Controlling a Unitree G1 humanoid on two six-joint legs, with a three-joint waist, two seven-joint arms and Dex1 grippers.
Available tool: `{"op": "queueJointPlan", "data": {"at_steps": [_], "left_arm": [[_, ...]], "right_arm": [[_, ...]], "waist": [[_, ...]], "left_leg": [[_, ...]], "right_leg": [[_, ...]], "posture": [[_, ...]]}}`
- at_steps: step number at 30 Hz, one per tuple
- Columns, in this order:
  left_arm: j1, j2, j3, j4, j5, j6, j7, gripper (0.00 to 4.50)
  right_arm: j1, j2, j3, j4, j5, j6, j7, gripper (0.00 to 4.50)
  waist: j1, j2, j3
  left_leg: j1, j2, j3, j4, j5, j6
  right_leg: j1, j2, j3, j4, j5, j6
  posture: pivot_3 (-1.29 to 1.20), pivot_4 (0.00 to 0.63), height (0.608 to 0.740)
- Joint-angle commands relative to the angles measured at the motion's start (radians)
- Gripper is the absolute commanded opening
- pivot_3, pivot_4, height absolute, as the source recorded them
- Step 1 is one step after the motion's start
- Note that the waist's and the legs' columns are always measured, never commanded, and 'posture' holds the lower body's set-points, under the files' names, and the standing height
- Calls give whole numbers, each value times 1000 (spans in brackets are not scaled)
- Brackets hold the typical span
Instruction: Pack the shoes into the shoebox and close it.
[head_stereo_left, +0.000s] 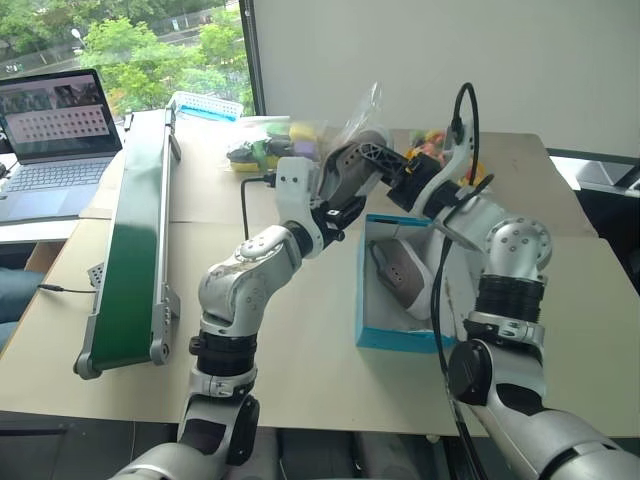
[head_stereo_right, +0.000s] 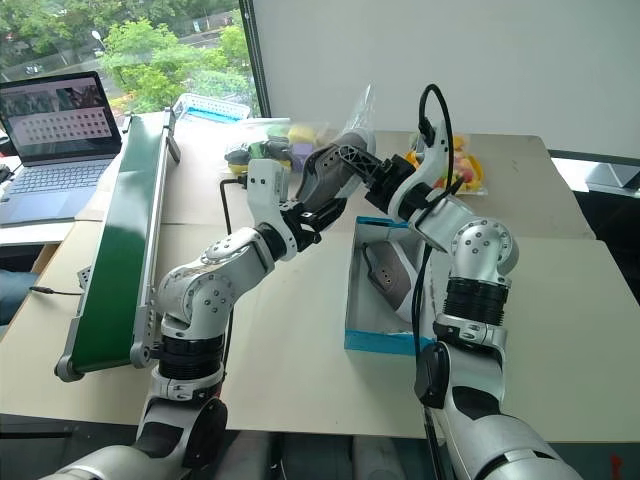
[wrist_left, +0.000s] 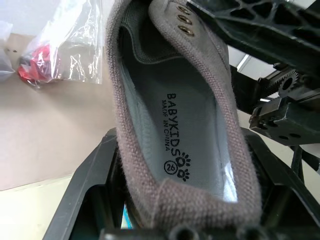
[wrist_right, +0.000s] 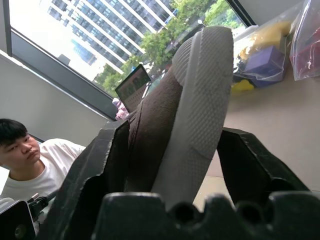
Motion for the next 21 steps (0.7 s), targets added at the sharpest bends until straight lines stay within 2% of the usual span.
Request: {"op": "queueJointPlan", "data": {"at_steps": [1,3,4,6,7,9,11,15,18,21], "left_arm": [[6,-1,14,-36,-28,39,6,2481],[5,6,17,-34,-26,45,4,2481],[4,8,19,-31,-25,46,3,2481],[0,12,48,-35,-63,57,-22,3414],[-2,13,57,-39,-83,65,-35,3601],[-15,49,48,-42,-69,75,-42,4415],[-27,83,82,-39,-95,101,-53,4500],[-33,219,113,-50,-129,137,-133,4500],[-30,359,150,-44,-148,135,-219,4500],[-21,408,141,-30,-144,115,-247,4500]], "right_arm": [[-34,-17,0,-34,14,-37,26,1442],[-34,-19,7,-30,11,-40,29,751],[-35,-20,9,-28,11,-43,30,557],[-41,-19,16,-20,2,-50,27,397],[-43,-21,19,-16,-3,-52,27,381],[-46,-29,32,-12,-21,-60,33,350],[-50,-47,51,-7,-48,-68,44,344],[-61,-106,106,0,-107,-66,68,344],[-58,-249,243,-34,-185,28,147,344],[-57,-328,260,-52,-173,100,199,344]], "waist": [[0,0,0],[0,0,0],[0,0,0],[0,0,0],[-1,0,0],[-1,0,0],[-2,0,0],[-3,0,0],[-2,1,1],[2,1,1]], "left_leg": [[0,0,0,0,0,0],[0,0,0,0,0,0],[0,0,0,0,0,0],[0,0,0,0,0,0],[0,0,0,0,0,0],[0,0,0,0,0,0],[0,0,0,0,0,0],[0,0,0,0,0,0],[0,0,0,-1,0,0],[0,0,0,-1,0,0]], "right_leg": [[0,0,0,0,0,0],[0,0,0,0,0,0],[0,0,0,0,0,0],[0,0,0,0,0,0],[0,0,0,0,0,0],[0,0,0,0,0,0],[0,0,0,0,0,0],[0,0,0,0,0,0],[0,0,0,-1,0,0],[-1,0,0,-2,0,0]], "posture": [[0,150,740],[0,150,740],[0,150,740],[0,150,740],[0,150,740],[0,150,740],[0,150,740],[0,150,740],[0,150,740],[0,150,740]]}}
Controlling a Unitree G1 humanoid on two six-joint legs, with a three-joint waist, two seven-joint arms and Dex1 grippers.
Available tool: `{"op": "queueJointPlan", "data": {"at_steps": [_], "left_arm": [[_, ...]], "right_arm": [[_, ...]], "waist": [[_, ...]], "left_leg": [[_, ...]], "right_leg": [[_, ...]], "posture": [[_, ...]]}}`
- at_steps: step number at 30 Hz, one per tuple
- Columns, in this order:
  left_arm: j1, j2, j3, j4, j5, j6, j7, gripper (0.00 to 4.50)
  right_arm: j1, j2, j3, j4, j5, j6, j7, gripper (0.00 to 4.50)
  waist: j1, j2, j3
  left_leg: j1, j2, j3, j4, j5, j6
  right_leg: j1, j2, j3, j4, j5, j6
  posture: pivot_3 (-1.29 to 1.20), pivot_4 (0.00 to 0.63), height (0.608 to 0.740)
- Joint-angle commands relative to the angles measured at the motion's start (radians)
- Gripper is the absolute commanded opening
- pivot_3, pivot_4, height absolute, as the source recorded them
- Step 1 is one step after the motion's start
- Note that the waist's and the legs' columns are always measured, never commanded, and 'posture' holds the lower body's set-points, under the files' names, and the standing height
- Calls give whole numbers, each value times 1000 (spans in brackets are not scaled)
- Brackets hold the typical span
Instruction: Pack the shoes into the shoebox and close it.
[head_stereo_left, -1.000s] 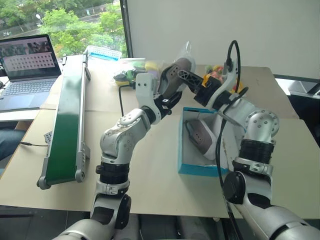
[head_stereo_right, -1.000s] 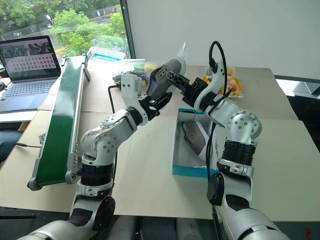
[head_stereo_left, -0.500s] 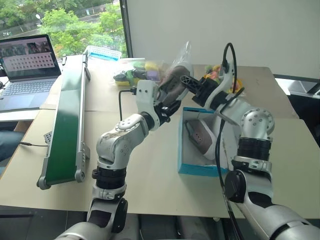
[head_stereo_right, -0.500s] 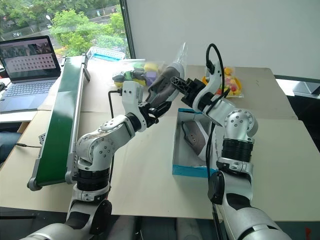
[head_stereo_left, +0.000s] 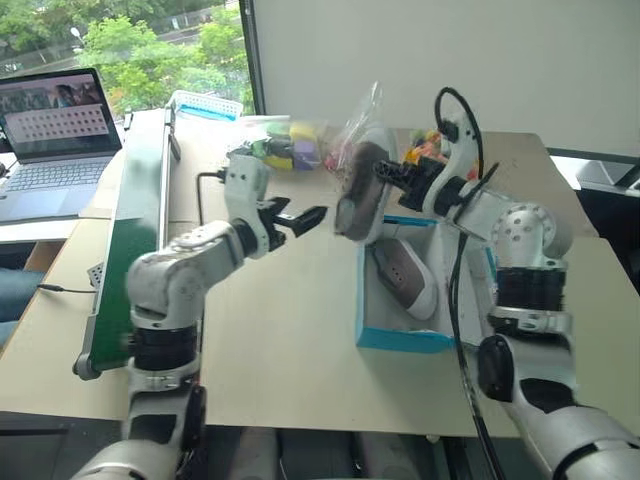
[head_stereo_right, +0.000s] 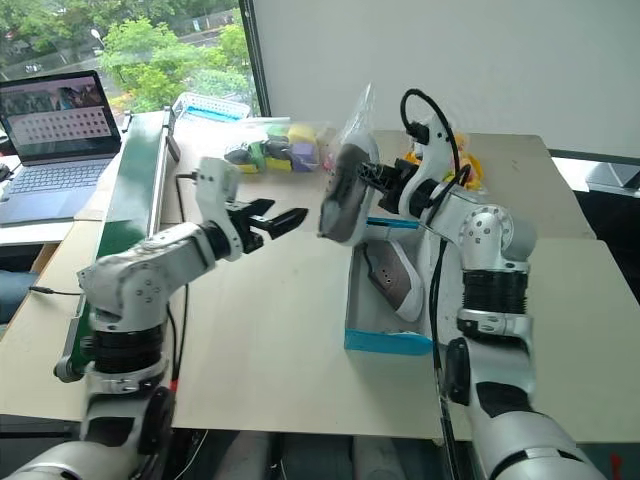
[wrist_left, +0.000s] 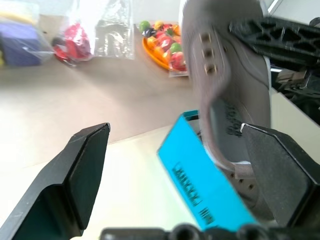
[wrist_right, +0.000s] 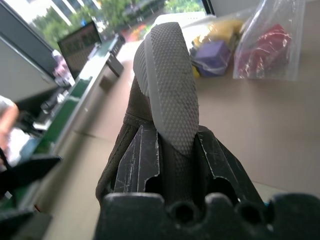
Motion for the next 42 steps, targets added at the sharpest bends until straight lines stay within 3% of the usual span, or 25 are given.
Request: {"op": "queueJointPlan", "data": {"at_steps": [1,8,15,19,25,34,42], "left_arm": [[-11,20,-11,-24,-7,-29,-38,4500],[24,-20,-77,-56,1,-41,-41,4500],[4,-48,-67,-9,33,-64,11,4500],[13,-43,-73,-11,35,-68,4,4500],[18,-47,-73,-29,38,-57,20,4500],[54,-51,-81,-98,42,-35,54,4500],[85,-67,-108,-145,58,-20,89,4500]], "right_arm": [[-26,-82,-1,-76,23,87,78,344],[67,-169,-109,-147,105,278,120,344],[196,-86,-240,-195,165,423,63,344],[256,-34,-247,-242,157,447,33,344],[335,-32,-137,-247,104,381,63,344],[323,-120,215,-226,-125,140,161,344],[300,-178,506,-198,-356,-63,265,344]], "waist": [[5,0,0],[11,0,0],[0,0,0],[0,0,0],[0,0,0],[-5,-1,0],[-8,-3,-1]], "left_leg": [[0,0,0,0,0,0],[-2,0,-1,1,0,0],[-1,0,-1,1,0,0],[-2,0,0,2,0,0],[-1,0,-1,2,0,0],[1,0,0,2,0,0],[15,0,0,2,0,0]], "right_leg": [[0,0,0,-1,0,0],[1,0,0,-2,0,0],[1,0,0,-1,0,0],[1,0,1,-1,0,0],[1,0,0,-1,0,0],[3,0,1,0,0,0],[18,1,1,-2,-3,6]], "posture": [[0,150,740],[0,150,740],[0,150,740],[0,150,740],[0,150,740],[0,150,740],[0,150,740]]}}
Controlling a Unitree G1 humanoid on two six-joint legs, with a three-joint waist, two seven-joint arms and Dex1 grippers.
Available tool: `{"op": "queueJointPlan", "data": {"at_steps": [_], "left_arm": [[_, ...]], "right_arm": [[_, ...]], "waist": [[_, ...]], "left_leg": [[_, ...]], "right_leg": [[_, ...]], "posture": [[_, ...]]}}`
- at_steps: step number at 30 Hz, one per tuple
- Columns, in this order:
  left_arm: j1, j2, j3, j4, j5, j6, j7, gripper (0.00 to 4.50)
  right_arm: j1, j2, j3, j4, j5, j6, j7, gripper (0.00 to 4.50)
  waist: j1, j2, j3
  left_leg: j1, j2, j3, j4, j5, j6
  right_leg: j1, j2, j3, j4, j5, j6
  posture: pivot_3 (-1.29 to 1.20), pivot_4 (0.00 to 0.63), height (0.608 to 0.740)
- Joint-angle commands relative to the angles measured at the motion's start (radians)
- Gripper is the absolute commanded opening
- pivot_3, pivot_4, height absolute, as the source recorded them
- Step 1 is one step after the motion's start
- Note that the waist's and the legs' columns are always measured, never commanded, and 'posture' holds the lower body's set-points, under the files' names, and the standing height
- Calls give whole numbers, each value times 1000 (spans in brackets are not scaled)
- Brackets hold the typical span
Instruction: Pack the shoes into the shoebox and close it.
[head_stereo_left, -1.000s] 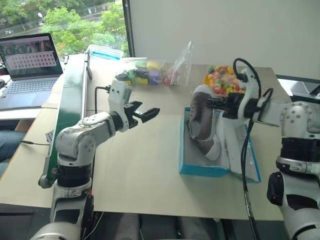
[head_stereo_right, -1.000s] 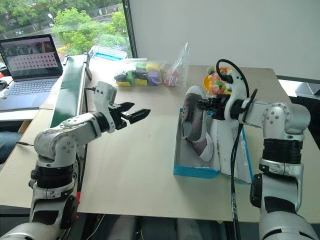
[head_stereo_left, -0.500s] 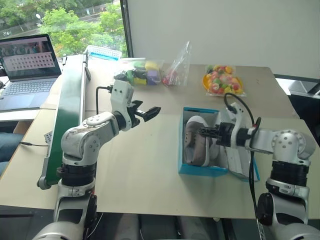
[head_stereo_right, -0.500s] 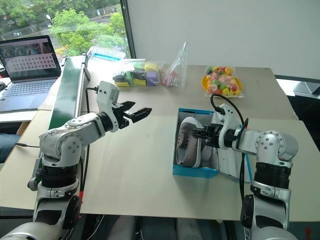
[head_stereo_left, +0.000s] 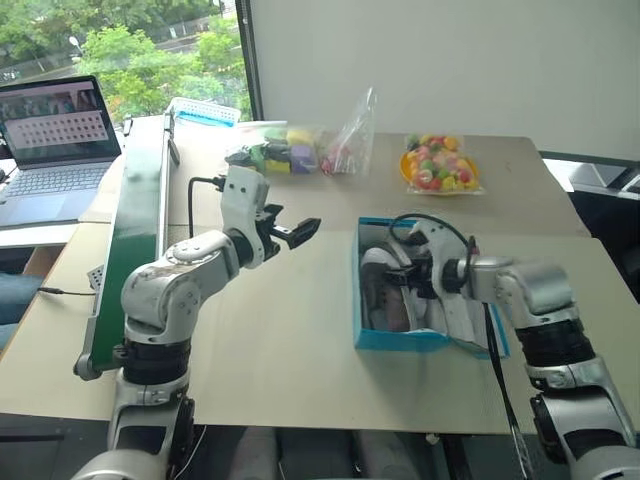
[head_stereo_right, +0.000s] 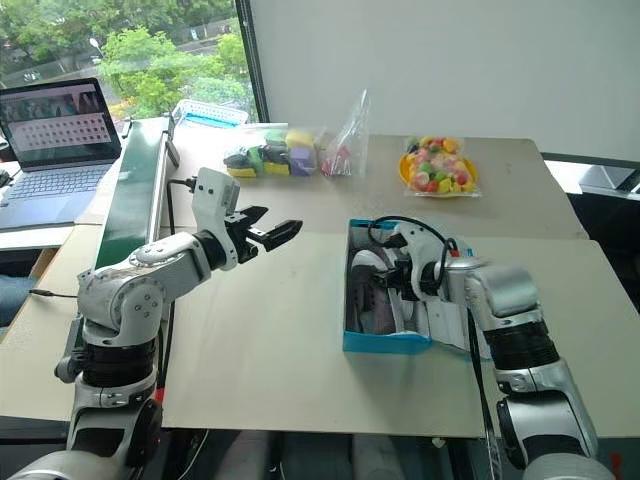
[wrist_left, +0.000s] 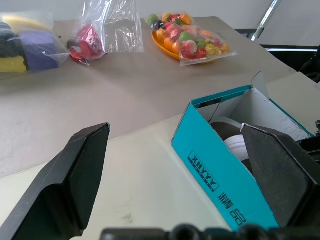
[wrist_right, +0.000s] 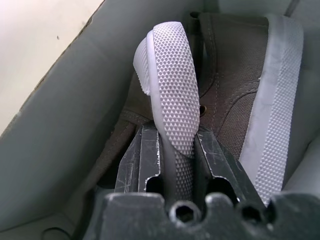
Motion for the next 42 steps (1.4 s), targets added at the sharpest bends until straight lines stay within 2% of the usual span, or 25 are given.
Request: {"op": "queueJointPlan", "data": {"at_steps": [1,2,4,6,7,13,14,16,20,22,25,27,31,32,33,36,39,42], "left_arm": [[-3,-5,-1,-42,2,2,10,4500],[-2,-6,-2,-43,1,3,11,4500],[-5,8,-22,-46,8,0,-4,4500],[-8,22,-38,-49,9,-1,-21,4500],[-8,40,-55,-55,9,-4,-43,4500],[19,275,-220,-95,43,-102,-320,4500],[21,310,-241,-90,54,-129,-367,4500],[19,351,-268,-74,72,-175,-430,4500],[-7,379,-308,-29,102,-246,-531,4500],[-16,380,-319,-12,114,-268,-562,4500],[-63,357,-359,32,126,-309,-636,4500],[-77,359,-378,54,132,-350,-702,4500],[-119,367,-414,153,180,-450,-821,4500],[-144,355,-418,194,190,-467,-839,4500],[-168,344,-423,231,200,-486,-859,4500],[-216,324,-441,319,238,-552,-923,4500],[-248,307,-444,380,266,-591,-960,4500],[-276,298,-450,434,297,-630,-1004,4500]], "right_arm": [[23,-15,102,7,-98,-66,32,344],[26,-15,110,7,-111,-75,36,344],[31,-9,120,-24,-120,-78,51,1311],[33,-6,116,-58,-119,-72,69,1815],[29,-5,101,-71,-116,-62,70,2267],[-46,-47,-35,-173,-74,53,76,4276],[-70,-58,-73,-199,-49,107,82,4442],[-105,-73,-148,-248,27,212,116,4442],[-181,-108,-325,-308,122,363,121,4442],[-187,-132,-362,-334,142,394,119,4442],[-49,-260,-444,-496,200,458,159,3801],[50,-330,-504,-624,256,501,191,3138],[181,-372,-704,-777,392,580,213,1594],[241,-380,-768,-809,429,582,212,1408],[308,-379,-832,-842,470,582,212,951],[545,-375,-991,-960,564,582,212,16],[747,-322,-1128,-1051,642,582,208,16],[934,-210,-1204,-1071,745,547,113,16]], "waist": [[0,-3,-2],[0,-4,-2],[2,-5,-3],[6,-5,-3],[7,-5,-3],[8,-3,-1],[9,-2,-1],[10,0,0],[13,0,0],[20,0,0],[34,0,0],[44,0,0],[29,1,1],[31,1,1],[36,1,1],[44,0,1],[44,0,1],[38,0,1]], "left_leg": [[0,0,0,0,0,0],[0,0,0,0,0,0],[0,0,0,0,0,0],[0,0,0,0,0,0],[0,0,0,0,0,0],[-5,0,-1,-2,0,0],[-6,0,-1,-1,0,0],[-8,0,0,-2,0,0],[-8,0,-1,-3,-1,1],[-9,0,-1,-2,-1,1],[-9,0,0,-2,-1,1],[-11,0,-1,-2,-1,2],[-14,-1,0,-1,-3,4],[-13,0,0,-1,-3,4],[-13,0,-2,-1,-2,4],[-9,0,-2,0,-2,5],[-10,-1,-1,0,-3,5],[-10,-1,-1,1,-3,6]], "right_leg": [[0,0,0,0,0,0],[0,0,0,0,0,0],[1,0,0,0,0,-1],[0,0,0,0,1,-2],[0,0,0,0,2,-3],[-4,0,0,-2,3,-5],[-5,-1,-1,-2,3,-5],[-7,-1,-1,-3,3,-5],[-7,-1,-1,-4,3,-5],[-7,-1,-2,-5,3,-5],[-6,-1,-2,-7,3,-5],[-6,-1,-2,-10,3,-5],[-8,-1,0,-10,3,-4],[-8,-1,0,-9,3,-4],[-7,0,-2,-9,3,-5],[-2,0,-3,-10,2,-3],[-1,0,-1,-11,1,-1],[-1,0,-1,-10,2,-3]], "posture": [[0,150,740],[0,150,740],[0,150,740],[0,150,740],[0,150,740],[0,150,740],[0,150,740],[0,150,740],[0,150,740],[0,150,740],[0,150,740],[0,150,740],[0,150,740],[0,150,740],[0,150,740],[0,150,740],[0,150,740],[0,150,740]]}}
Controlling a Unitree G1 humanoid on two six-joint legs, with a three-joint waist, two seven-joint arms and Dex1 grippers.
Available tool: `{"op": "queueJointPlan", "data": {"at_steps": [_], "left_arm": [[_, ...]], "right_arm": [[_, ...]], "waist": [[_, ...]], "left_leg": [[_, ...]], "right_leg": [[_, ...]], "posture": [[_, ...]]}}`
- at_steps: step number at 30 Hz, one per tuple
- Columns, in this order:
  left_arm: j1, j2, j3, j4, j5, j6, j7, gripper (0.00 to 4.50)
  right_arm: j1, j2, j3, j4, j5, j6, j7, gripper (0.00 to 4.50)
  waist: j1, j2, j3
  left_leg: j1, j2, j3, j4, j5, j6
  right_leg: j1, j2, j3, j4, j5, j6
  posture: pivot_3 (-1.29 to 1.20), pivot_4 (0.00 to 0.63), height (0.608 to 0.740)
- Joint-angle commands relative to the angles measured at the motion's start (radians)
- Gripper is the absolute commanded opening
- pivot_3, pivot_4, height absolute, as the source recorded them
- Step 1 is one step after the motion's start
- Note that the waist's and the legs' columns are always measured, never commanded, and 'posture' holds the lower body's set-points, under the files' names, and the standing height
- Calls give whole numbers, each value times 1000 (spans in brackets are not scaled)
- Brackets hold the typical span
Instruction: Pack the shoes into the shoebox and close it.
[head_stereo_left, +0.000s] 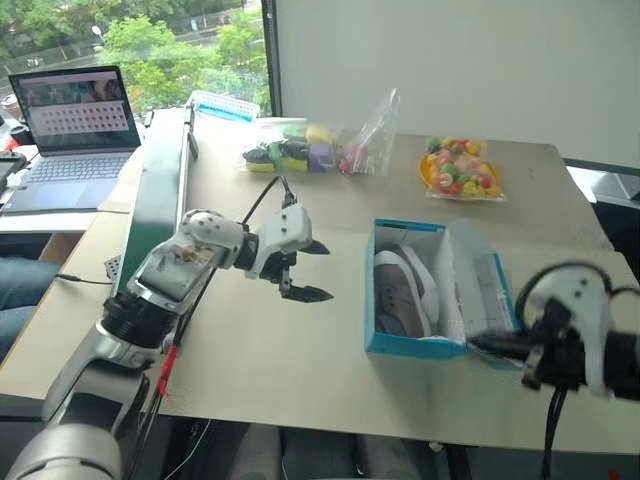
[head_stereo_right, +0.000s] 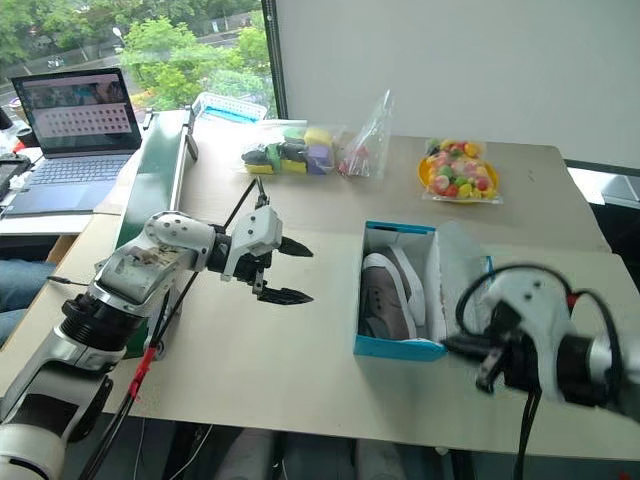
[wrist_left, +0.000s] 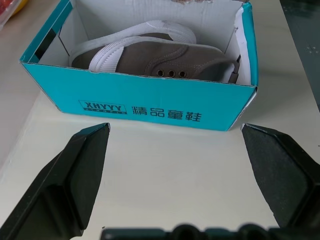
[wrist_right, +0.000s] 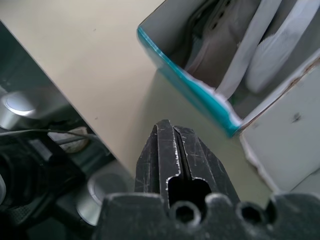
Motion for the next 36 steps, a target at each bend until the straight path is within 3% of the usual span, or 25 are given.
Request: {"op": "queueJointPlan", "data": {"at_steps": [1,5,9,13,17,27,30,34,36], "left_arm": [[-42,1,-3,33,41,-69,-60,4500],[-51,-14,-4,61,70,-98,-93,4500],[-61,-21,10,56,78,-87,-113,4500],[-59,-10,21,55,93,-83,-118,4500],[-49,6,33,34,96,-70,-119,4500],[-4,46,62,-54,100,-11,-93,4500],[0,52,56,-54,118,-16,-79,4500],[-8,30,54,-41,132,-6,-45,4500],[10,55,39,-78,129,-2,-77,4500]], "right_arm": [[177,97,-69,-29,98,-53,-111,16],[353,274,67,-11,10,-193,-251,16],[344,511,200,172,-141,-418,-330,16],[303,631,266,316,-204,-595,-329,16],[266,675,335,442,-265,-691,-338,16],[147,713,358,760,-340,-860,-395,16],[107,752,311,847,-309,-937,-398,16],[63,754,248,1110,-377,-1220,-341,16],[47,776,207,1087,-273,-1275,-262,16]], "waist": [[-2,0,0],[-6,1,0],[-11,-1,-1],[-13,3,-2],[-16,4,-2],[-18,4,-3],[-20,-2,-6],[-23,-12,-13],[-13,-14,-14]], "left_leg": [[0,0,0,0,0,0],[2,0,0,-1,0,0],[2,1,1,0,0,0],[2,2,1,-1,0,0],[2,1,1,-2,0,0],[3,1,1,-2,0,0],[3,1,1,-2,0,0],[5,1,1,0,0,0],[7,1,1,1,0,0]], "right_leg": [[0,0,0,0,0,0],[1,0,0,1,-1,2],[1,1,1,0,-4,6],[0,1,2,0,-4,6],[0,1,2,1,-4,6],[0,1,2,1,-1,1],[1,1,2,1,-1,1],[5,1,2,-1,-1,2],[9,0,2,-2,-2,5]], "posture": [[0,150,740],[0,150,740],[0,150,740],[0,150,740],[0,150,740],[0,150,740],[0,150,740],[0,150,740],[0,150,740]]}}
